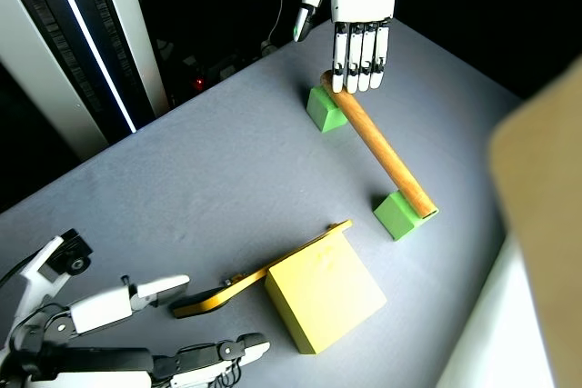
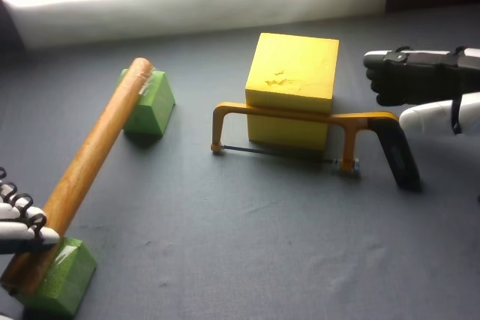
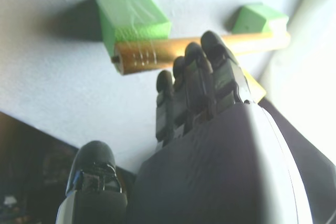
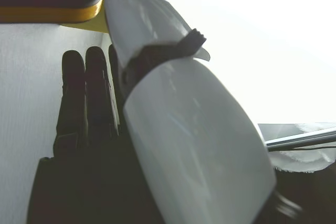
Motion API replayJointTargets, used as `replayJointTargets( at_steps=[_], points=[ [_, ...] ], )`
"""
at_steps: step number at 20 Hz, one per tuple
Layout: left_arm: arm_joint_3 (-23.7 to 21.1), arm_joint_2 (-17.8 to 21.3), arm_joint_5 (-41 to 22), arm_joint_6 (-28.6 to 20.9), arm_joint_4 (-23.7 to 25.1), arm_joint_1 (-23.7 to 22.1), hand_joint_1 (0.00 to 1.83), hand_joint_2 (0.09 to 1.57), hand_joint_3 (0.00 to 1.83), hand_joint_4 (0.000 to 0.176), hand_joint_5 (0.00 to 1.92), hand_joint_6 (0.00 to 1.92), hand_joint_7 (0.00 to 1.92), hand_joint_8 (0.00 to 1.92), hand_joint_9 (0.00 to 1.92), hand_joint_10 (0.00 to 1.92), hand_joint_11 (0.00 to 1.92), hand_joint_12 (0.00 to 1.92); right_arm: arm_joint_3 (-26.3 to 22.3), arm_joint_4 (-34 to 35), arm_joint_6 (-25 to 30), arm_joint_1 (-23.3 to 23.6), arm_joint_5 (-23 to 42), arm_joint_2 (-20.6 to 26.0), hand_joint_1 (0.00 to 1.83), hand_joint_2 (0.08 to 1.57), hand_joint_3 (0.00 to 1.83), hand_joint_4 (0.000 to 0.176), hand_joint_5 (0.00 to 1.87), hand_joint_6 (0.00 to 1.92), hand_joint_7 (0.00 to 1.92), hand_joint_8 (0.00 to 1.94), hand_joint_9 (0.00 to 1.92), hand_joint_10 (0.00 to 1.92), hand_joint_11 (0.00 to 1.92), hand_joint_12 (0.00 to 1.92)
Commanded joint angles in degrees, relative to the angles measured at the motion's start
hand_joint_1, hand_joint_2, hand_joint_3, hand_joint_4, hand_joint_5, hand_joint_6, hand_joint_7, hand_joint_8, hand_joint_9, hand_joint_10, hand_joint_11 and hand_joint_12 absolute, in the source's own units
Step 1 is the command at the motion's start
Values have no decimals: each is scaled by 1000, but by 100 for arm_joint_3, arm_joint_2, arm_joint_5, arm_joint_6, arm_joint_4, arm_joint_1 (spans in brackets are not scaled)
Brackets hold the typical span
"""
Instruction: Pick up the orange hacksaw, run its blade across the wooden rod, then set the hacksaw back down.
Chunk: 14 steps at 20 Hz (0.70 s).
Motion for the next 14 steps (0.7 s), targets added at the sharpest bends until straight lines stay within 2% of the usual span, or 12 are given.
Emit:
replayJointTargets(
  at_steps=[1, 3, 4, 7, 10, 14],
  points=[
    [12, 1, -178, -16, -81, -2, 0, 1230, 1, 0, 231, 6, 200, 4, 177, 4, 0, 464, 17, 313, 35, 11, 569, -5, 1236, 1187, 7, 0, 199, 0, 168, 0, 165, 0, 0, 470],
    [-7, -4, -179, -42, -81, 61, 0, 1230, 0, 0, 227, 1, 211, 4, 189, 4, 0, 522, 17, 350, 42, 11, 492, -55, 1230, 1192, 4, 0, 214, 5, 189, 5, 177, 4, 0, 537],
    [-14, -4, -198, -44, -81, 95, 0, 1231, 0, 0, 202, 1, 199, 2, 182, 1, 0, 490, 18, 377, 40, 8, 460, -99, 1240, 1182, 0, 0, 232, 7, 212, 7, 198, 8, 0, 586],
    [-9, 1, -266, -44, -81, 143, 3, 1237, 1, 0, 232, 6, 225, 6, 217, 7, 0, 520, 17, 378, 33, 9, 390, -167, 1242, 1168, 0, 0, 220, 1, 194, 0, 208, 8, 0, 611],
    [-1, 11, -283, -44, -81, 169, 0, 1235, 0, 0, 218, 4, 223, 9, 209, 4, 0, 494, 4, 377, 33, 0, 355, -190, 1194, 1205, 9, 0, 208, 2, 193, 3, 195, 0, 0, 574],
    [-22, 15, -285, -44, -80, 171, 0, 1227, 0, 0, 221, 2, 215, 2, 206, 1, 0, 422, -76, 378, 20, -16, 256, -225, 1238, 1179, 0, 0, 231, 5, 203, 4, 226, 7, 0, 544]
  ],
)
